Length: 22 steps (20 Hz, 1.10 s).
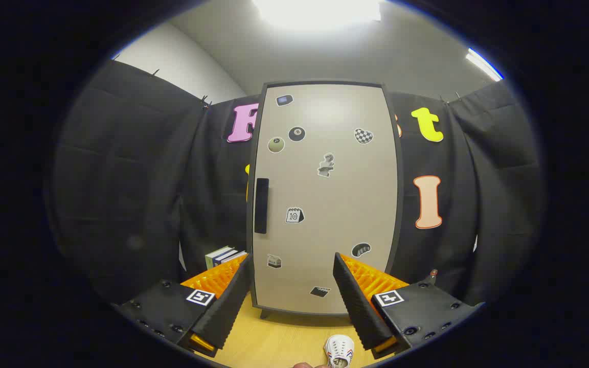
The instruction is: Open the shoe cabinet door, grab the shoes and put them into the shoe cabinet, then close the shoe cabinet door.
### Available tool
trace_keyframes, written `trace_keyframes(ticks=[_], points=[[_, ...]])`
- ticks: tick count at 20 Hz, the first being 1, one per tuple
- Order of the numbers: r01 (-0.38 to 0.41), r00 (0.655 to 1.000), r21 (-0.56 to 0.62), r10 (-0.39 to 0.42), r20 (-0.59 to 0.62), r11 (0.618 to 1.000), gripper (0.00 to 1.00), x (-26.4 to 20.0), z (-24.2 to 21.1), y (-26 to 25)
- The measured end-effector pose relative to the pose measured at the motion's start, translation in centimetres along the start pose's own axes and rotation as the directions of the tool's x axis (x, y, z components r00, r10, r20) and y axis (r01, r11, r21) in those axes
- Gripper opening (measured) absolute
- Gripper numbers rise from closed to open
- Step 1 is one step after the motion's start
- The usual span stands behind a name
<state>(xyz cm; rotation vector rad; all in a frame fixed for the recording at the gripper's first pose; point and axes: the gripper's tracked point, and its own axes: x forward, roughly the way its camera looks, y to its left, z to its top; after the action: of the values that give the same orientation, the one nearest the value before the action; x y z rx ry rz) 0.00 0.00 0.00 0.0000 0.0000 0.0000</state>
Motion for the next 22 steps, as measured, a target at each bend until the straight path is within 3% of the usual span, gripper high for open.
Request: trace_keyframes(ticks=[22], points=[[0.012, 0.999, -0.04, -0.013, -0.036, 0.999, 0.97, -0.8, -2.3, 0.2]])
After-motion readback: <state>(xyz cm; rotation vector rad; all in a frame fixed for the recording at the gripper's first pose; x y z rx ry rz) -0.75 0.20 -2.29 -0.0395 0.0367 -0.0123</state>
